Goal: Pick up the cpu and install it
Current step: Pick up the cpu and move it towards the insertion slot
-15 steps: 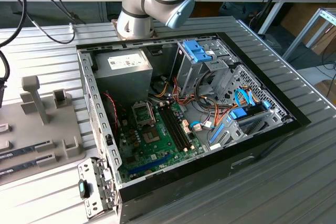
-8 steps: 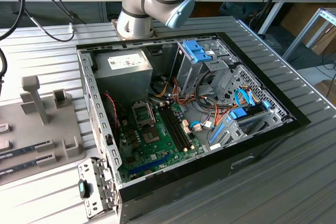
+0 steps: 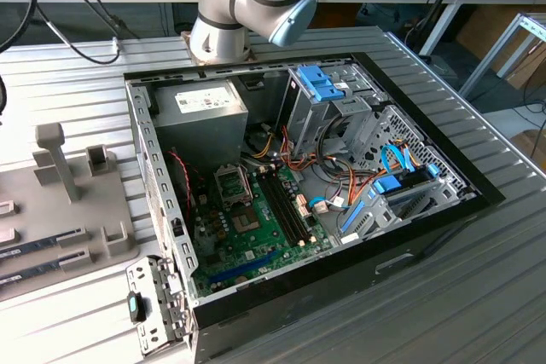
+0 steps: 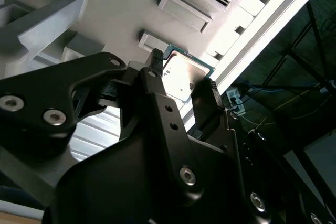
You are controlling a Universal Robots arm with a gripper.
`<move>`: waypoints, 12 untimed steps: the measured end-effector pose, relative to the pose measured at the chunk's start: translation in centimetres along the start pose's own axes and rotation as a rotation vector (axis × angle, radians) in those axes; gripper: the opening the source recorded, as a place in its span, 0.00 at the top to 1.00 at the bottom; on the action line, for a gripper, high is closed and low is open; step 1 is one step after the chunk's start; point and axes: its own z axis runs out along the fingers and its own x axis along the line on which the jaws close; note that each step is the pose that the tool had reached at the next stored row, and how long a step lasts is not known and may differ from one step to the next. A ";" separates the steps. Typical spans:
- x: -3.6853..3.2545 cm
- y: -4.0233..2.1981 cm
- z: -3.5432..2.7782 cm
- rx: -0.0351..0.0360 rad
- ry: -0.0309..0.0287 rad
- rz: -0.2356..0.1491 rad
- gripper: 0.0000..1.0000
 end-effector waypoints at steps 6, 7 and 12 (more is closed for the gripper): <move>0.03 0.04 -0.91 0.0000 0.0000 0.000 0.53; 0.04 0.05 -1.13 0.0000 0.0000 0.000 0.53; 0.07 0.09 -1.82 0.0000 0.0000 0.000 0.53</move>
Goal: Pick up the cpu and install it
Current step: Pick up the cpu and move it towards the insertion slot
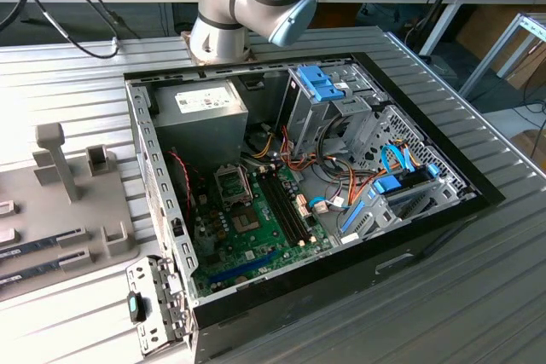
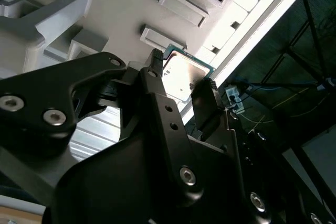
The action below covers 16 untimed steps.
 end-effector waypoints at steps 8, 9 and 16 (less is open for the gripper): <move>0.05 0.07 -1.42 0.0000 -0.0001 0.000 0.53; 0.06 0.07 -1.53 0.0000 -0.0001 0.000 0.53; 0.09 0.12 -2.46 0.0000 -0.0001 0.000 0.53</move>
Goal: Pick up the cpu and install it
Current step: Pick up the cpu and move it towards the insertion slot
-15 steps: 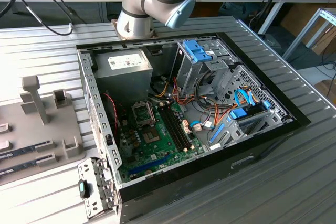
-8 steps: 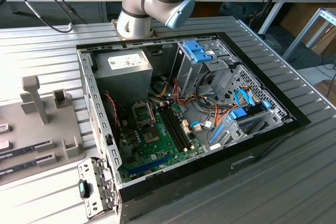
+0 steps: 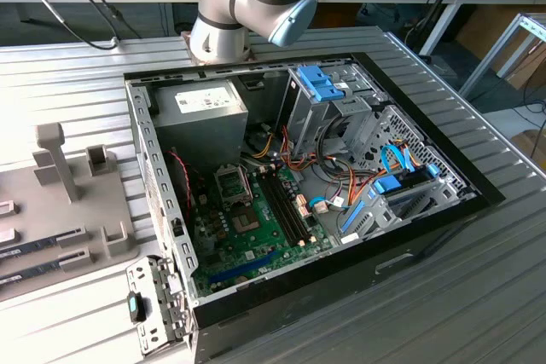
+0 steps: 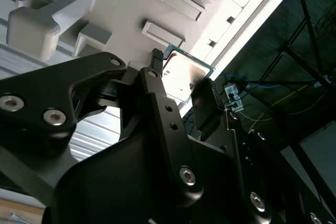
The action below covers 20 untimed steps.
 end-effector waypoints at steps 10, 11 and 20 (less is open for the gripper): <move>0.05 0.06 -1.31 0.0000 0.0000 0.000 0.53; 0.06 0.07 -1.49 0.0000 0.0000 0.000 0.53; 0.16 0.20 -4.18 0.0000 0.0000 0.000 0.53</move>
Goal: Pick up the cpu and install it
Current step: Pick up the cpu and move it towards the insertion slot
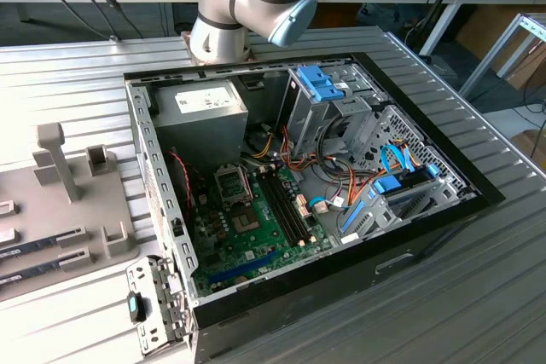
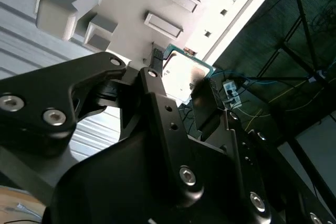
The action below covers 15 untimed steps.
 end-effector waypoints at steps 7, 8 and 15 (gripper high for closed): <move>0.03 0.04 -0.79 -0.0001 -0.0001 0.000 0.53; 0.04 0.04 -0.89 0.0000 -0.0001 0.000 0.53; 0.06 0.08 -1.64 -0.0001 -0.0001 0.000 0.53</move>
